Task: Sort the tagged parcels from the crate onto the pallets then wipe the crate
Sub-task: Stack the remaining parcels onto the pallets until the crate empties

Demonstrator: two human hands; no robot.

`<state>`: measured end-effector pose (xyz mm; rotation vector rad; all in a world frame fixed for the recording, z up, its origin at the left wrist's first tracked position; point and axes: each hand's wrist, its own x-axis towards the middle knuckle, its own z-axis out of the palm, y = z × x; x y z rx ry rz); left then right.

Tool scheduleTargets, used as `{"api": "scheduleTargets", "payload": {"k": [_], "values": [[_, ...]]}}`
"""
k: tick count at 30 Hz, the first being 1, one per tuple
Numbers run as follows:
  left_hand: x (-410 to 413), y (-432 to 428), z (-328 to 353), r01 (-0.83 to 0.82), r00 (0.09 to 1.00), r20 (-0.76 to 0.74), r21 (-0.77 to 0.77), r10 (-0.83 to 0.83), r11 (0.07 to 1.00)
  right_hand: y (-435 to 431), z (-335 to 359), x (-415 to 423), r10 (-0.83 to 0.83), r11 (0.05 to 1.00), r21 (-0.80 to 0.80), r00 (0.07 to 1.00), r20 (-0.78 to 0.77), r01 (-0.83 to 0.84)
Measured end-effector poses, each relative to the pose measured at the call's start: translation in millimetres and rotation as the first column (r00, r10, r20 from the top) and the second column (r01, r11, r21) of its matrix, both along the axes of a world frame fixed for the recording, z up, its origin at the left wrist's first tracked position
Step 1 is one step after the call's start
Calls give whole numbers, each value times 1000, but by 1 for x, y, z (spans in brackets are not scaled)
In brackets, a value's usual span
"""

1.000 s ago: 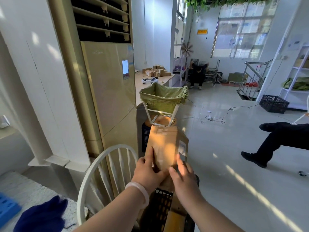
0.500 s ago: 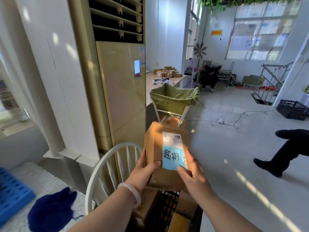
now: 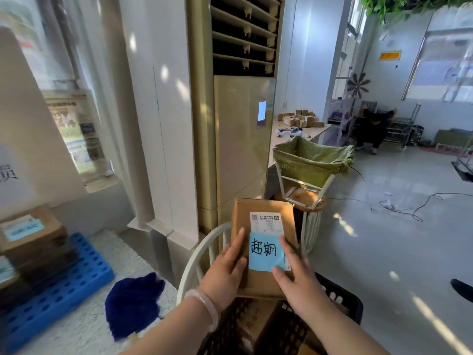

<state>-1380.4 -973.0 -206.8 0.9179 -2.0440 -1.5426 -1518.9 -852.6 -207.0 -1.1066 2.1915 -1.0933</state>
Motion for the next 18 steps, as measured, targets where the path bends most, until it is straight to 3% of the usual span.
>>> {"api": "scheduleTargets", "payload": {"k": [6, 18], "values": [[78, -19, 1, -56, 994, 81, -165, 70, 985, -38, 14, 66, 122, 991, 56, 990, -72, -119], [331, -51, 0, -353, 917, 95, -259, 388, 899, -117, 5, 298, 377, 926, 64, 923, -83, -372]]}}
